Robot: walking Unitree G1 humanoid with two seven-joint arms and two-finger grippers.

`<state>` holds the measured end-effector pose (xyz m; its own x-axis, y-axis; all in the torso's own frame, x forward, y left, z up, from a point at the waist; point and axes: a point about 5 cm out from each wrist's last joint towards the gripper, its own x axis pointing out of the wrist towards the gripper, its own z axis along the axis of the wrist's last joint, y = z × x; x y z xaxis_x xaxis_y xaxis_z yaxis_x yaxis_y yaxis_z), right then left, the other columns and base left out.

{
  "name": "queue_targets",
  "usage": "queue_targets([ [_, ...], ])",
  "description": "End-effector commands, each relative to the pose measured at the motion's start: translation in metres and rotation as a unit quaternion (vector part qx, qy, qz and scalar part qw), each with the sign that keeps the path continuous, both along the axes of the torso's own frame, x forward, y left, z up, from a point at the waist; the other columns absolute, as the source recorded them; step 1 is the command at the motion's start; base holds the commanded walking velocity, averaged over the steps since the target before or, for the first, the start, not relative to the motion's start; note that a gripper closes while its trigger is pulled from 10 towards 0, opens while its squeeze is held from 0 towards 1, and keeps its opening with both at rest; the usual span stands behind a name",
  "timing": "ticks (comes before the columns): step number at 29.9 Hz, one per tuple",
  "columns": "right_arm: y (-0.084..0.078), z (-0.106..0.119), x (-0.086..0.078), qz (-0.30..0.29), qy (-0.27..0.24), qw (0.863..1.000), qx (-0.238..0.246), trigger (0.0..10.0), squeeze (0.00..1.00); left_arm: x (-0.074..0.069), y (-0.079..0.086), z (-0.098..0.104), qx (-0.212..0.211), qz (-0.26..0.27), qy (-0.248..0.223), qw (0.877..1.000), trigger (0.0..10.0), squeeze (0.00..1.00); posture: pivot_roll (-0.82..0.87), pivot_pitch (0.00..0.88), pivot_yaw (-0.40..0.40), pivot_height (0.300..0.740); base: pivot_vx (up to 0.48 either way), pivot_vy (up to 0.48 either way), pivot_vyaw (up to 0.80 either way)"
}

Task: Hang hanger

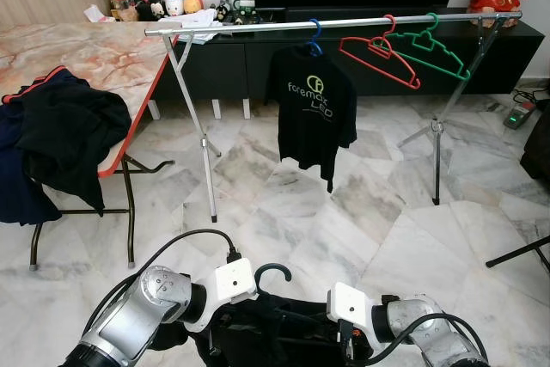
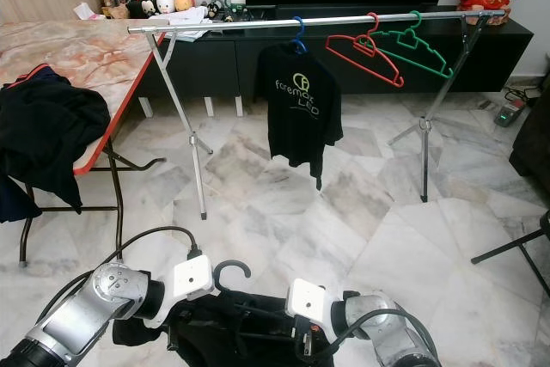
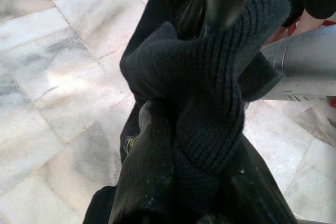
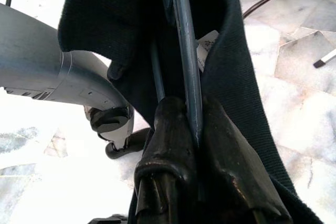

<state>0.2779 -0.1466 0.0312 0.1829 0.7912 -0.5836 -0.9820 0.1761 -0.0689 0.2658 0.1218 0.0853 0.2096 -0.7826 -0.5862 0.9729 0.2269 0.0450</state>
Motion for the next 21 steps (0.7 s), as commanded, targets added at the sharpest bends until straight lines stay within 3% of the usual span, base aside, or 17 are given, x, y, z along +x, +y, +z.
queue_targets([
  [1, 0.008, 0.0105, 0.0081, -0.003, -0.025, 0.999, 0.023, 0.0, 0.0, -0.0033, -0.0063, 0.004, -0.017, -0.016, 0.002, 1.0, 0.0, 0.0, -0.02, 0.101, 0.044, 0.74, 0.0, 0.0, 0.0],
  [12, 0.0087, 0.0108, 0.0093, -0.007, -0.027, 0.999, 0.024, 0.3, 0.0, -0.0052, -0.0088, 0.0064, -0.032, -0.019, 0.007, 0.999, 0.0, 0.0, -0.02, 0.105, 0.04, 0.74, 0.0, 0.0, 0.0],
  [13, 0.0088, 0.0109, 0.0099, -0.011, -0.028, 0.999, 0.023, 3.6, 0.0, -0.0053, -0.0088, 0.0064, -0.032, -0.019, 0.007, 0.999, 0.0, 0.0, -0.02, 0.105, 0.04, 0.74, 0.0, 0.0, 0.0],
  [14, 0.0091, 0.0112, 0.0111, -0.017, -0.03, 0.999, 0.024, 10.0, 0.6, -0.0055, -0.0088, 0.0061, -0.032, -0.019, 0.007, 0.999, 0.0, 0.0, -0.02, 0.105, 0.04, 0.74, 0.0, 0.0, 0.0],
  [15, 0.0091, 0.0112, 0.0111, -0.017, -0.03, 0.999, 0.024, 10.0, 0.6, -0.0055, -0.0088, 0.0061, -0.032, -0.019, 0.007, 0.999, 0.0, 0.0, -0.02, 0.105, 0.04, 0.74, 0.0, 0.0, 0.0],
  [16, 0.0091, 0.0114, 0.0113, -0.018, -0.029, 0.999, 0.025, 10.0, 1.0, -0.0057, -0.0089, 0.0059, -0.032, -0.018, 0.008, 0.999, 0.0, 0.0, -0.02, 0.105, 0.04, 0.74, 0.0, 0.0, 0.0],
  [21, 0.005, 0.0127, 0.0089, -0.004, -0.008, 1.0, 0.025, 10.0, 1.0, -0.0056, -0.0084, 0.0036, -0.027, -0.016, 0.009, 0.999, 0.0, 0.0, -0.02, 0.105, 0.042, 0.74, 0.0, 0.0, 0.0],
])
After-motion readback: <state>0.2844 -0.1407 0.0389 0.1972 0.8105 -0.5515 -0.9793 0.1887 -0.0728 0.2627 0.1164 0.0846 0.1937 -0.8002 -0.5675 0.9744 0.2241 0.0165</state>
